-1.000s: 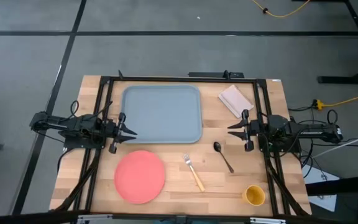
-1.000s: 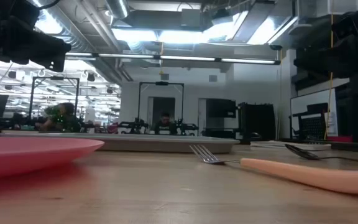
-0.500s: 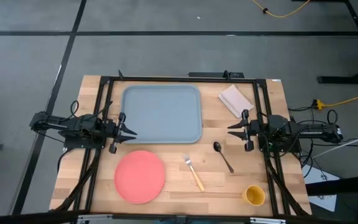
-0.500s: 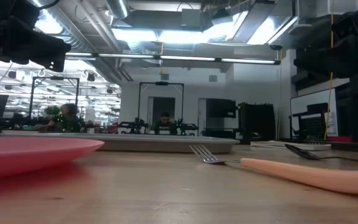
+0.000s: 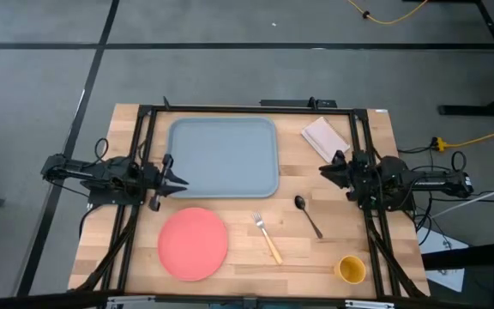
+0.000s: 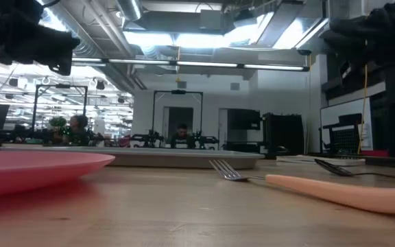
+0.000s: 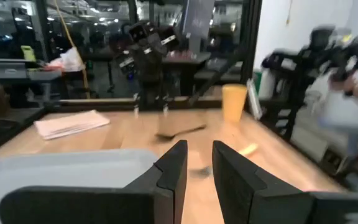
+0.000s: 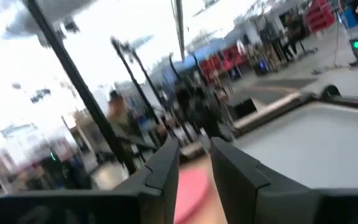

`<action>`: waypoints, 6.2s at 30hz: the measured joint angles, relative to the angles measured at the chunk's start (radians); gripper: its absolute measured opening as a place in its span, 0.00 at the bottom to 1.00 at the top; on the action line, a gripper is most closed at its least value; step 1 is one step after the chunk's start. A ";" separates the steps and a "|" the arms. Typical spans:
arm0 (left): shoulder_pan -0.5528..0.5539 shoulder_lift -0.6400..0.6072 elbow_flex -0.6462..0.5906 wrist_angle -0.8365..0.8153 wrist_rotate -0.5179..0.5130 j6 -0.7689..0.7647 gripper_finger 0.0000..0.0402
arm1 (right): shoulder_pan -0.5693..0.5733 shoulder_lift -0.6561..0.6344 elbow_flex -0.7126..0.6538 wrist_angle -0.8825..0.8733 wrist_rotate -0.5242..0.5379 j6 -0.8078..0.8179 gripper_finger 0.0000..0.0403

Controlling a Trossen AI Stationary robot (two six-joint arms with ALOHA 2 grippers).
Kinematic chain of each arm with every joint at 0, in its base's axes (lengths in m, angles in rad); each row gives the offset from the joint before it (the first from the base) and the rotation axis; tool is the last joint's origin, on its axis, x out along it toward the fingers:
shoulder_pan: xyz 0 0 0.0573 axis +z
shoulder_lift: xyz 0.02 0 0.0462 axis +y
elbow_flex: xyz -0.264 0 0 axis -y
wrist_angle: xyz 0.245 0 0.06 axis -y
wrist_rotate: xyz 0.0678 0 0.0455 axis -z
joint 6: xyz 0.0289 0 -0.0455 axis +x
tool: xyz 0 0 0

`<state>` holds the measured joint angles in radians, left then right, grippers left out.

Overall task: Pick and place plate/cup/fork/spoon on tray
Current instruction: Put the pink plate on the blue serving tray

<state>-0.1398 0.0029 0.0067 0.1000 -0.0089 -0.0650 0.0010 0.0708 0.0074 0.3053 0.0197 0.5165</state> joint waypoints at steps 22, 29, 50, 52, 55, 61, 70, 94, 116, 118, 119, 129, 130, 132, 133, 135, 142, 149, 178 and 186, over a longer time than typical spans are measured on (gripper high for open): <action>0.000 0.037 0.000 0.289 -0.052 -0.296 0.17 | 0.000 0.000 0.000 0.028 0.014 -0.056 0.25; -0.026 0.180 0.035 0.303 -0.007 -0.409 0.17 | 0.000 0.000 0.000 0.028 0.016 -0.081 0.25; -0.175 0.791 0.605 -0.730 -0.071 -0.720 0.17 | 0.000 0.000 0.000 0.004 0.061 -0.073 0.25; -0.187 0.798 0.590 -0.821 -0.069 -0.865 0.17 | 0.000 0.000 0.000 -0.004 0.057 -0.073 0.25; -0.213 0.804 0.539 -0.832 -0.030 -1.012 0.17 | 0.000 0.000 0.000 -0.004 0.057 -0.073 0.25; -0.266 0.804 0.473 -0.736 0.075 -1.197 0.17 | 0.000 0.000 0.000 -0.010 0.055 -0.076 0.25; -0.341 0.863 0.412 -0.702 0.033 -1.253 0.17 | 0.000 0.000 0.000 -0.049 0.045 -0.076 0.25; -0.353 1.037 0.409 -0.595 0.036 -1.207 0.17 | 0.000 0.000 0.000 -0.042 0.002 -0.080 0.25; -0.352 1.047 0.409 -0.575 0.071 -1.140 0.17 | 0.000 0.000 0.000 -0.048 0.002 -0.106 0.25; -0.352 1.065 0.409 -0.566 0.072 -1.123 0.17 | 0.000 0.000 0.000 -0.048 0.002 -0.106 0.25; -0.352 1.079 0.409 -0.563 0.079 -1.114 0.17 | 0.000 0.000 0.000 -0.048 0.001 -0.104 0.25; -0.352 1.169 0.409 -0.478 0.111 -1.101 0.17 | 0.000 0.000 0.000 -0.048 -0.041 -0.100 0.25; -0.352 1.169 0.409 -0.476 0.119 -1.101 0.17 | 0.000 0.000 0.000 -0.047 -0.041 -0.100 0.25; -0.351 1.169 0.409 -0.473 0.141 -1.102 0.17 | 0.000 0.000 0.000 -0.047 -0.041 -0.101 0.25; -0.351 1.169 0.409 -0.473 0.151 -1.103 0.17 | 0.000 0.000 0.000 -0.047 -0.041 -0.101 0.25; -0.351 1.169 0.409 -0.473 0.156 -1.103 0.17 | 0.000 0.000 0.000 -0.046 -0.041 -0.102 0.25; -0.350 1.168 0.409 -0.473 0.132 -1.105 0.10 | 0.000 0.000 0.000 -0.046 -0.041 -0.104 0.25; -0.343 1.167 0.411 -0.469 0.132 -1.137 0.01 | 0.000 0.000 0.000 -0.045 -0.041 -0.105 0.25; -0.028 0.698 0.470 -0.486 -0.179 -1.149 0.00 | 0.000 0.000 0.000 -0.040 -0.039 -0.106 0.25; 0.150 0.638 0.470 -0.501 -0.346 -1.121 0.00 | 0.000 0.000 0.000 -0.020 -0.039 -0.102 0.25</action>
<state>0.0100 0.6411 0.4770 -0.4007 -0.3548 -1.1860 0.0013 0.0708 0.0074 0.2851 -0.0193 0.4141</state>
